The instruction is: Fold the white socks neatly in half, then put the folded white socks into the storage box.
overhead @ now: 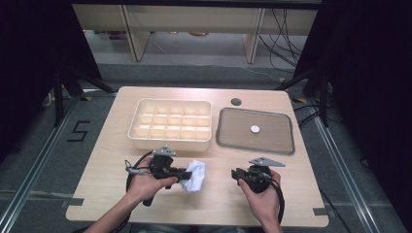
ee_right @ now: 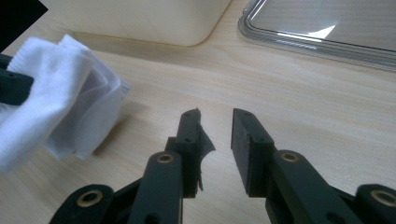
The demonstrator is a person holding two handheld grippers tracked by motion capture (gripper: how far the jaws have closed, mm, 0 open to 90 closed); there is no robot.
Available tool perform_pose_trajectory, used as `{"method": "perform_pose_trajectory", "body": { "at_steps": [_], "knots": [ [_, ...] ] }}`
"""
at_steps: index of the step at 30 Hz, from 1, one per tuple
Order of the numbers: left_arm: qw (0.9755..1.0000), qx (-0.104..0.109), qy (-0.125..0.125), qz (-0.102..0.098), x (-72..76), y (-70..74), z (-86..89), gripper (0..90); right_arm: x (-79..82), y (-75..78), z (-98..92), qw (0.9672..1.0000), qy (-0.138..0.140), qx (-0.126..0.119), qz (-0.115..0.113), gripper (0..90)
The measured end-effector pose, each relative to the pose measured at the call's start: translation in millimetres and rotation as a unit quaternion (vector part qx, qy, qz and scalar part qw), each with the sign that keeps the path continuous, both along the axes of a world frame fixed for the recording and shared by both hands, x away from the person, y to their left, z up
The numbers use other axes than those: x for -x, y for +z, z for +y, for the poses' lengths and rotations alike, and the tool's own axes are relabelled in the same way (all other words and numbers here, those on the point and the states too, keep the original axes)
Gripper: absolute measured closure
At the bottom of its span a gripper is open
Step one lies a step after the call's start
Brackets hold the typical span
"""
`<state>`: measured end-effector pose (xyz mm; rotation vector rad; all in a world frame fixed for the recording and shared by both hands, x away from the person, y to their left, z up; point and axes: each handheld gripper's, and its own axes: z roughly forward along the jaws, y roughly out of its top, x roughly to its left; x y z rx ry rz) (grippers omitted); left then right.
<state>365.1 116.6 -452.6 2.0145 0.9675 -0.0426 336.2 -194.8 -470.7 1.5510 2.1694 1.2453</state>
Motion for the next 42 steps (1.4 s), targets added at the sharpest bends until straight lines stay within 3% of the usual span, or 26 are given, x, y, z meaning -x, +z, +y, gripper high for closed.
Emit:
{"method": "perform_pose_trajectory", "body": {
  "at_steps": [8, 14, 27, 30, 31, 32, 34, 36, 37, 42],
  "knots": [
    [0.9998, 0.005, 0.010, -0.019, -5.7, 15.0, 8.2, 78.6, -1.1, -1.3, -0.8, 0.9999, -0.009, 0.012, -0.003, 73.3],
    [0.9996, 0.011, 0.014, -0.021, -8.5, 18.9, 12.3, 78.6, -2.6, -4.6, -0.4, 0.9999, -0.003, 0.015, -0.004, 72.4],
    [0.9976, 0.018, 0.048, -0.045, -16.6, 35.9, 31.8, 78.6, -2.6, -6.7, -3.8, 0.9993, 0.002, 0.033, -0.017, 68.8],
    [0.9970, 0.025, 0.053, -0.050, -19.8, 39.8, 37.2, 78.6, -1.4, -6.5, -2.7, 0.9991, 0.007, 0.035, -0.023, 68.2],
    [0.9966, 0.025, 0.057, -0.054, -20.9, 42.1, 39.1, 78.6, -0.1, -6.9, 0.5, 0.9998, 0.001, 0.019, -0.011, 68.0],
    [0.9962, 0.026, 0.060, -0.057, -21.7, 43.3, 40.1, 78.5, -1.6, -7.7, -1.3, 0.9991, 0.005, 0.036, -0.023, 67.8],
    [0.9957, 0.027, 0.066, -0.059, -23.9, 46.9, 43.0, 78.6, 0.1, -6.3, -2.3, 0.9986, 0.007, 0.045, -0.028, 67.6],
    [0.9955, 0.025, 0.068, -0.061, -26.1, 49.5, 45.6, 78.6, 2.5, -6.1, 0.1, 0.9998, 0.002, 0.020, -0.008, 67.4],
    [0.9954, 0.025, 0.068, -0.062, -27.2, 50.5, 46.9, 78.5, 0.6, -7.3, -3.1, 0.9992, 0.010, 0.030, -0.026, 67.1],
    [0.9946, 0.022, 0.074, -0.069, -31.1, 56.0, 52.9, 78.5, 0.6, -8.1, -5.1, 0.9992, 0.007, 0.033, -0.021, 66.4]
  ]
}}
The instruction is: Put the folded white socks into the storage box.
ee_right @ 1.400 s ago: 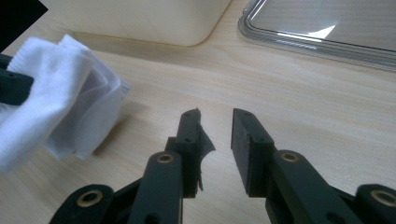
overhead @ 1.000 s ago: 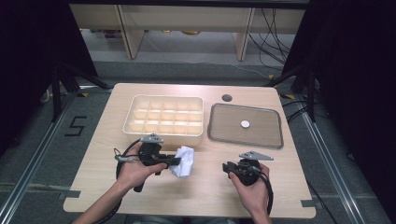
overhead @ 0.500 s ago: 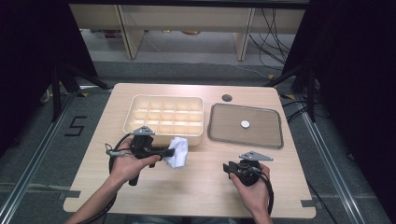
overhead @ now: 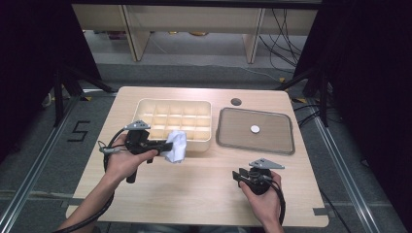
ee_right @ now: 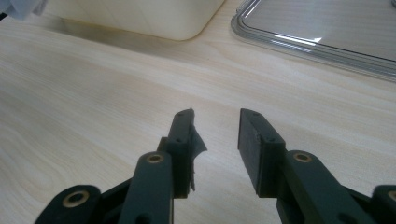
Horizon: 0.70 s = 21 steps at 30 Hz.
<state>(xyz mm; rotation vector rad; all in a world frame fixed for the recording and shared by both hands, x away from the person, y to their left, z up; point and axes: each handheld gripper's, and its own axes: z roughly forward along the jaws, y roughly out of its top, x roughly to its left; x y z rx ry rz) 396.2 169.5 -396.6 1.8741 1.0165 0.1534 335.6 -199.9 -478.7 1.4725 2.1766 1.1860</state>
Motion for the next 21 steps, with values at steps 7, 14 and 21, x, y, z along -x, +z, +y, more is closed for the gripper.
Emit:
{"method": "perform_pose_trajectory", "body": {
  "at_steps": [7, 14, 21],
  "knots": [
    [1.0000, 0.000, 0.008, -0.006, -5.6, 4.3, 6.9, 78.5, -0.6, -1.8, 0.0, 1.0000, -0.001, 0.002, -0.002, 66.2],
    [0.9997, -0.006, 0.019, -0.010, -12.9, 9.0, 14.0, 78.5, -0.7, -2.9, 0.8, 1.0000, 0.001, 0.002, 0.001, 65.9],
    [0.9994, -0.003, 0.030, -0.015, -20.2, 15.7, 21.3, 78.5, -0.8, -2.1, -0.5, 1.0000, -0.001, 0.003, -0.004, 65.8]
  ]
}}
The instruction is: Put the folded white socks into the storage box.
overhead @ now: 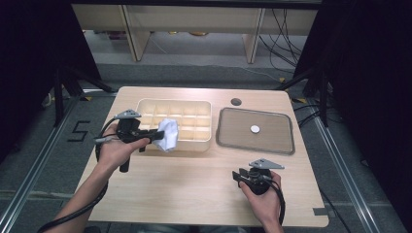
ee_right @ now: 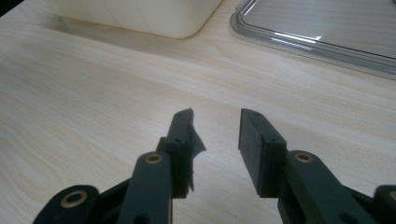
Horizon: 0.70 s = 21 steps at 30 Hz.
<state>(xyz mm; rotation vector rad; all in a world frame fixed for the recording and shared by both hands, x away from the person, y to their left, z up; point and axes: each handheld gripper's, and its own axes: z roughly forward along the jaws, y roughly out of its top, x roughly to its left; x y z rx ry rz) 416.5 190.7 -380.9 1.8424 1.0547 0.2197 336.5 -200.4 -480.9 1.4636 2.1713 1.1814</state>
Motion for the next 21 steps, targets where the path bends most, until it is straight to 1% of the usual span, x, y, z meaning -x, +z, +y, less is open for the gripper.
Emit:
{"method": "perform_pose_trajectory", "body": {
  "at_steps": [1, 2, 3, 5, 7, 9, 11, 12, 13, 14, 16, 18, 20, 21],
  "knots": [
    [1.0000, 0.000, 0.002, -0.002, -1.4, 0.8, 1.1, 78.5, -0.1, -0.2, -0.1, 1.0000, 0.000, -0.001, 0.000, 65.8],
    [1.0000, -0.001, 0.005, -0.003, -2.5, 1.7, 1.9, 78.5, -0.2, -0.7, 0.6, 1.0000, 0.000, -0.006, 0.004, 65.8],
    [1.0000, 0.001, 0.007, -0.003, -4.0, 2.3, 2.9, 78.5, -0.2, -1.0, 0.8, 0.9999, 0.000, -0.009, 0.004, 65.8],
    [0.9999, 0.001, 0.011, -0.004, -5.9, 3.7, 4.5, 78.5, -0.3, -0.5, 0.2, 1.0000, 0.000, -0.001, 0.001, 65.7],
    [0.9999, 0.002, 0.013, -0.005, -8.2, 5.6, 6.7, 78.5, -0.6, -1.0, 0.8, 1.0000, 0.001, -0.005, 0.000, 65.5],
    [0.9998, 0.002, 0.017, -0.008, -9.2, 6.5, 7.4, 78.5, -0.4, -0.5, 0.6, 1.0000, 0.001, -0.003, 0.002, 65.5],
    [0.9997, 0.005, 0.020, -0.010, -14.5, 9.5, 11.2, 78.5, -0.4, 0.3, 0.9, 1.0000, 0.000, -0.001, 0.002, 65.2],
    [0.9997, 0.003, 0.023, -0.009, -16.1, 10.2, 12.4, 78.5, -0.6, -0.1, 1.6, 0.9999, 0.002, -0.007, 0.007, 65.2],
    [0.9996, 0.005, 0.026, -0.011, -17.9, 10.2, 13.5, 78.5, -0.8, -0.3, 1.1, 1.0000, 0.003, -0.006, 0.002, 65.1],
    [0.9995, 0.004, 0.030, -0.009, -19.6, 10.6, 14.8, 78.4, -0.3, 0.3, 0.9, 1.0000, 0.000, -0.002, 0.002, 65.1],
    [0.9994, 0.000, 0.032, -0.009, -23.2, 11.0, 17.5, 78.5, 0.3, 0.6, 1.2, 1.0000, -0.003, -0.004, 0.005, 65.1],
    [0.9992, 0.002, 0.039, -0.010, -26.7, 10.1, 19.3, 78.4, 0.3, 0.5, 1.1, 1.0000, -0.003, -0.004, 0.004, 65.0],
    [0.9992, -0.001, 0.039, -0.006, -28.8, 9.6, 20.8, 78.5, 0.2, 0.4, 1.1, 1.0000, -0.003, -0.004, 0.004, 65.0],
    [0.9991, -0.002, 0.042, -0.003, -33.2, 7.3, 23.0, 78.4, 0.0, 0.0, 1.0, 1.0000, 0.000, -0.002, 0.001, 65.0]
  ]
}}
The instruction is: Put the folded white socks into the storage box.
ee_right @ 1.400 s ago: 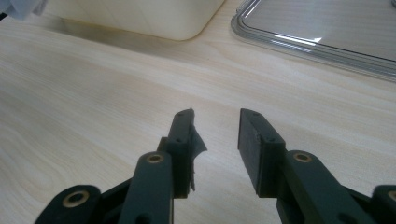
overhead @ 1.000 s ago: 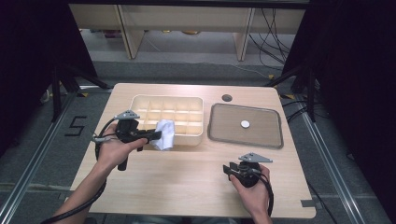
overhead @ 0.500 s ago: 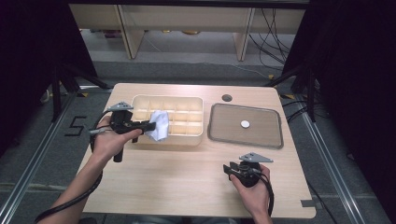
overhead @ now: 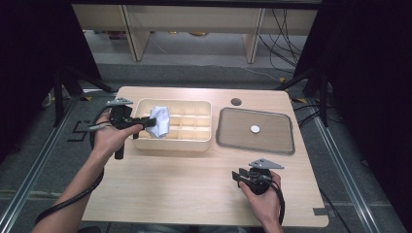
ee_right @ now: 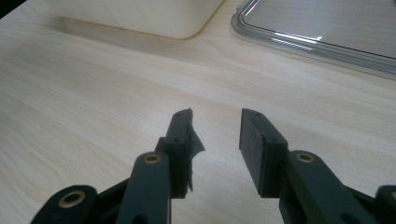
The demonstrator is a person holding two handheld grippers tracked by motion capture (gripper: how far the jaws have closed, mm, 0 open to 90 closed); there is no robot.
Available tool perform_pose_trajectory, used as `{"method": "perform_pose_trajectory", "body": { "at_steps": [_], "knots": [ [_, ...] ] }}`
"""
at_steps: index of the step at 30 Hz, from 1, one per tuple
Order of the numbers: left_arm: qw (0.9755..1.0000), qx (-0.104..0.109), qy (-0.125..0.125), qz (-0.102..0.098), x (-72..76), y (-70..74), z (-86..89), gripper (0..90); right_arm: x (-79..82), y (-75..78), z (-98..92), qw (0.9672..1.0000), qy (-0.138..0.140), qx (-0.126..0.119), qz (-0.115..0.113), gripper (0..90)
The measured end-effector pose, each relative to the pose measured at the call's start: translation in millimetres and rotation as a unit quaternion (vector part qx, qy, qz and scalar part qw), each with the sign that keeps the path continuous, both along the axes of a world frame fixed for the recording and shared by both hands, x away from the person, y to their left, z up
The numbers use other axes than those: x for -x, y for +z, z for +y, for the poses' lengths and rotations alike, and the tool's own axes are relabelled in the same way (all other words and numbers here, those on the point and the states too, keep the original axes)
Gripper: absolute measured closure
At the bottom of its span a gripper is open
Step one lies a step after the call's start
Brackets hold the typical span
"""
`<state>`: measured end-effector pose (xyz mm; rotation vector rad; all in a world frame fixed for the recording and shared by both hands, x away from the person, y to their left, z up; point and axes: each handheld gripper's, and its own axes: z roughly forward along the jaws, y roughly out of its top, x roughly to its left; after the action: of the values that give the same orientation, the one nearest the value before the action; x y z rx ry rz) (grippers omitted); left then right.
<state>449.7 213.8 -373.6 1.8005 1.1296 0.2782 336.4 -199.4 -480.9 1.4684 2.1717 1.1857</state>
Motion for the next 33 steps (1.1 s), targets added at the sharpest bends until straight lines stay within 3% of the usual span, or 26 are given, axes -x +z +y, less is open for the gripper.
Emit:
{"method": "perform_pose_trajectory", "body": {
  "at_steps": [5, 8, 12, 13, 15, 17, 21, 25, 27, 29, 31, 32, 33],
  "knots": [
    [0.9998, -0.004, 0.017, 0.012, -12.2, -7.8, 8.8, 78.4, -0.5, -1.2, 0.1, 1.0000, 0.003, -0.005, -0.001, 64.9],
    [0.9994, -0.017, 0.025, 0.017, -18.8, -12.3, 14.9, 78.4, 0.2, -0.2, -0.3, 1.0000, -0.003, 0.004, 0.000, 64.9],
    [0.9990, -0.016, 0.031, 0.027, -26.5, -18.2, 21.3, 78.3, -0.3, -1.1, 0.4, 1.0000, 0.002, -0.001, 0.003, 64.8],
    [0.9988, -0.025, 0.028, 0.032, -28.2, -19.4, 23.8, 78.3, -0.3, -1.3, 0.6, 1.0000, 0.002, -0.002, 0.004, 64.8],
    [0.9983, -0.021, 0.039, 0.037, -31.5, -23.5, 25.2, 78.3, -0.2, -1.3, 0.6, 1.0000, 0.002, -0.002, 0.004, 64.8],
    [0.9979, -0.033, 0.042, 0.037, -34.5, -28.3, 28.9, 78.2, -0.1, -1.2, 0.5, 1.0000, 0.002, -0.001, 0.003, 64.8],
    [0.9960, -0.049, 0.048, 0.057, -37.8, -36.6, 34.8, 78.2, 0.3, -1.6, 1.3, 1.0000, 0.000, -0.005, 0.006, 64.8],
    [0.9947, -0.067, 0.053, 0.057, -41.5, -44.1, 39.6, 78.1, -0.1, -1.9, 1.7, 1.0000, 0.003, 0.000, 0.005, 64.7],
    [0.9949, -0.061, 0.052, 0.061, -41.7, -45.9, 39.5, 78.1, -0.3, -2.9, 2.3, 1.0000, 0.007, -0.006, 0.003, 64.7],
    [0.9933, -0.078, 0.054, 0.065, -43.0, -49.9, 40.2, 78.1, -0.1, -2.8, 2.4, 1.0000, 0.005, 0.001, 0.004, 64.7],
    [0.9932, -0.080, 0.056, 0.063, -43.6, -51.9, 40.0, 78.0, 0.4, -2.6, 2.8, 1.0000, 0.004, 0.001, 0.006, 64.6],
    [0.9909, -0.101, 0.059, 0.066, -44.2, -53.5, 40.6, 78.0, 2.5, -1.6, 5.2, 0.9997, -0.005, -0.010, 0.021, 64.6],
    [0.9905, -0.105, 0.059, 0.067, -44.8, -54.8, 41.2, 78.0, 0.6, -2.4, 2.7, 1.0000, 0.004, 0.001, 0.003, 64.6]
  ]
}}
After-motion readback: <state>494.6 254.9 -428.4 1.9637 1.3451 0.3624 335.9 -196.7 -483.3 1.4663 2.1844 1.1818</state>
